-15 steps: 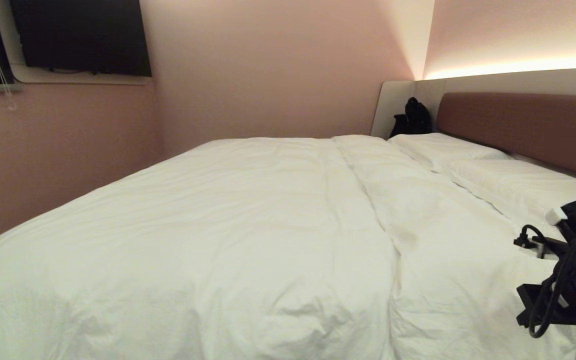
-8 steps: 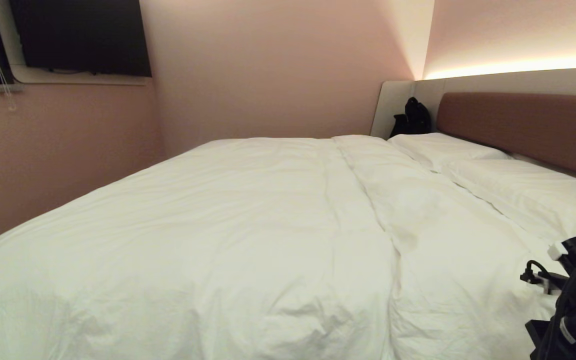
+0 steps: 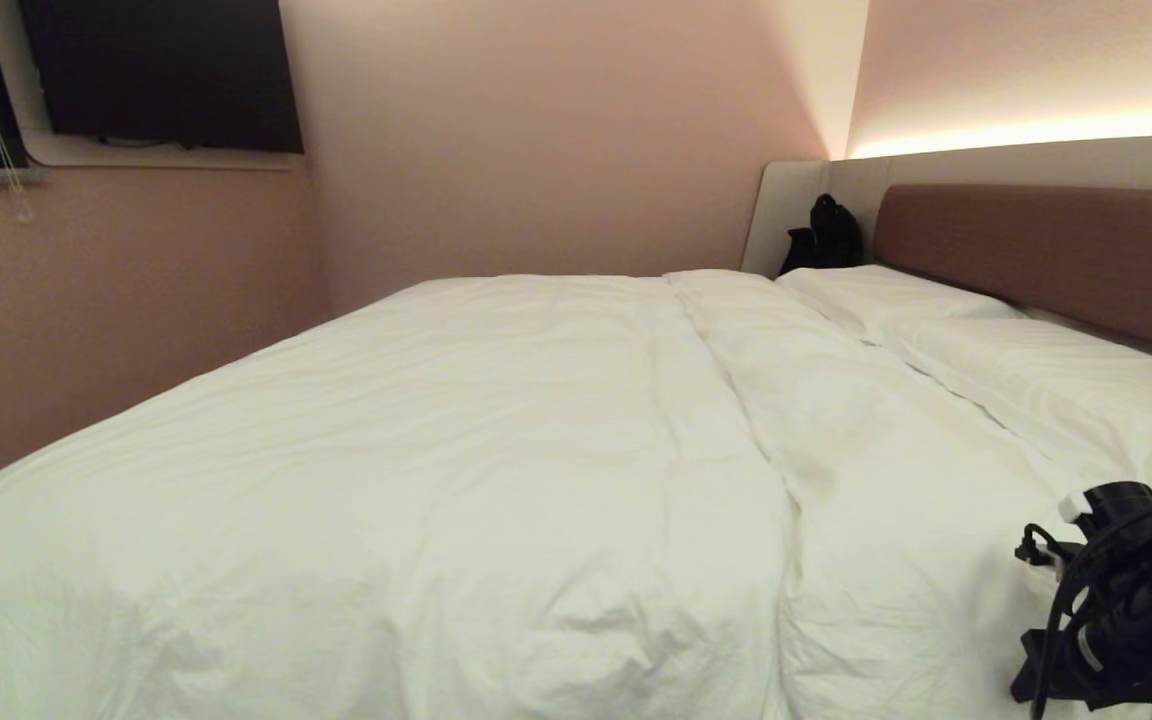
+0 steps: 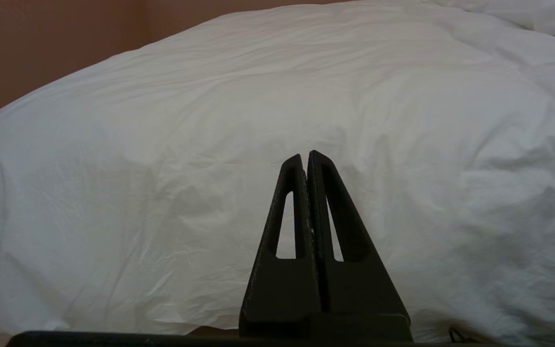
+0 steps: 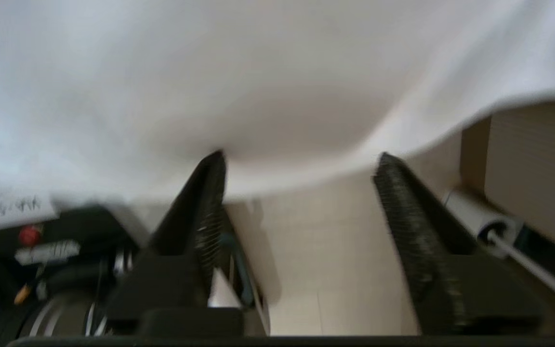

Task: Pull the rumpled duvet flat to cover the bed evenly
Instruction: Flatten the corners of the folded blanket

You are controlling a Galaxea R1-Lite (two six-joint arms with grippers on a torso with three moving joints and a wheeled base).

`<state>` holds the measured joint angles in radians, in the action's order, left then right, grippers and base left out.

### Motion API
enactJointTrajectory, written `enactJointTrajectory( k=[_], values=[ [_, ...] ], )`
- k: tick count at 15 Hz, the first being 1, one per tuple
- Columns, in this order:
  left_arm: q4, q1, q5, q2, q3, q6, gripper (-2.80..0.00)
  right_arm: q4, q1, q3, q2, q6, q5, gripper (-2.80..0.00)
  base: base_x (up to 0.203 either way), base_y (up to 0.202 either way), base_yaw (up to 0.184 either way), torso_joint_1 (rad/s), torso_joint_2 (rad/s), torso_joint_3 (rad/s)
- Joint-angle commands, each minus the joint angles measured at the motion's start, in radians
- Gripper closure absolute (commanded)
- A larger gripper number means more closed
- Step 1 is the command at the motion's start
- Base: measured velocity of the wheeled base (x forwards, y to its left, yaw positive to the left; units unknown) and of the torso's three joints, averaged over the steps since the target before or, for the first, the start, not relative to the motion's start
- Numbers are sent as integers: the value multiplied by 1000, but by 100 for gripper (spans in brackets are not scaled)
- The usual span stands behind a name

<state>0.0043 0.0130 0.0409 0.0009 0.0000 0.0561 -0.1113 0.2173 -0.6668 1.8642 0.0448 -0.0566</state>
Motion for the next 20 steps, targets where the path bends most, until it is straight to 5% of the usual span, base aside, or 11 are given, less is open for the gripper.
enactJointTrajectory(
  k=[1, 9, 20],
  values=[
    [0, 1, 1, 1, 0, 1, 0, 191, 16, -3, 60, 58, 20, -280, 0, 0, 0, 0, 0, 0],
    [0, 1, 1, 1, 0, 1, 0, 272, 16, 6, 32, 138, 156, -280, 0, 0, 0, 0, 0, 0],
    [0, 1, 1, 1, 0, 1, 0, 303, 16, -214, 341, 142, 106, -280, 0, 0, 0, 0, 0, 0]
  ],
)
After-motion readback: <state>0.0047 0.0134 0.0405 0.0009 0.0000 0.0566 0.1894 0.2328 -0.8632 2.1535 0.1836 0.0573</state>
